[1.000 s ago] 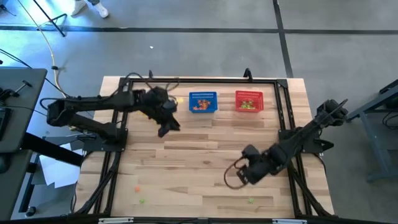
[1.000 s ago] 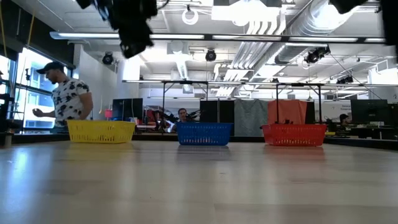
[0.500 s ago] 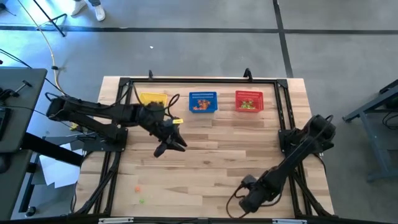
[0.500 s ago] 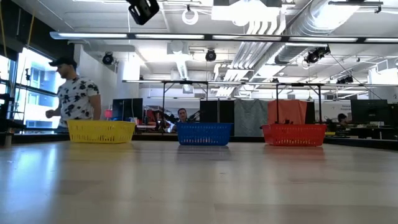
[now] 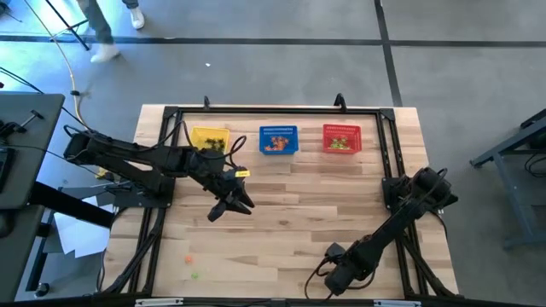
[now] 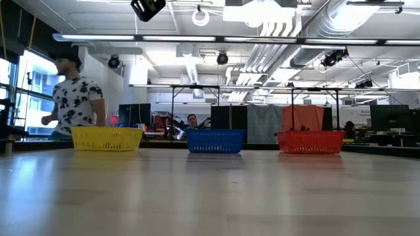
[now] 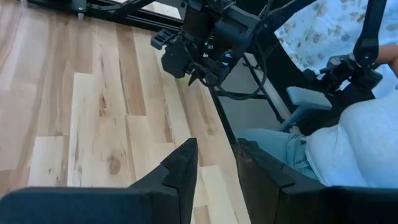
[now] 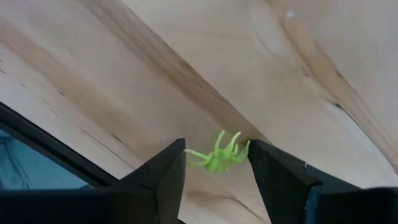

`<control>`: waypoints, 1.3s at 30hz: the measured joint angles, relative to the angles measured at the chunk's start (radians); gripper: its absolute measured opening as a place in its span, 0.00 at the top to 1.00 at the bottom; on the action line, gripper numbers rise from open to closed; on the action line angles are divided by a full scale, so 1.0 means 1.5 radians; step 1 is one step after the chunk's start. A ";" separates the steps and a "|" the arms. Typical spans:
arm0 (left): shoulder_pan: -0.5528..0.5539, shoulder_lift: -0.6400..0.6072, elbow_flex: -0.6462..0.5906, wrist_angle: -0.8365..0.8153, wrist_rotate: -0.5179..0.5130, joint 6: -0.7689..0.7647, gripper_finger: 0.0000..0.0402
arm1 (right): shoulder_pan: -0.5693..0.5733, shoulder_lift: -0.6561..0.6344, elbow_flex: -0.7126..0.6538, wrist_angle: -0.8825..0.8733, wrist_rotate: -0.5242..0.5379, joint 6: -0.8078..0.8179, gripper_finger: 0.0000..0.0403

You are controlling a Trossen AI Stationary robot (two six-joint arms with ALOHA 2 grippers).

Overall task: Sort Halloween decoration
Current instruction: Put the green spider toy into the red basket

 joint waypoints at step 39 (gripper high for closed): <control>-0.016 0.095 -0.001 0.055 -0.190 0.143 0.75 | -0.106 -0.139 0.285 -0.601 0.603 -0.094 1.00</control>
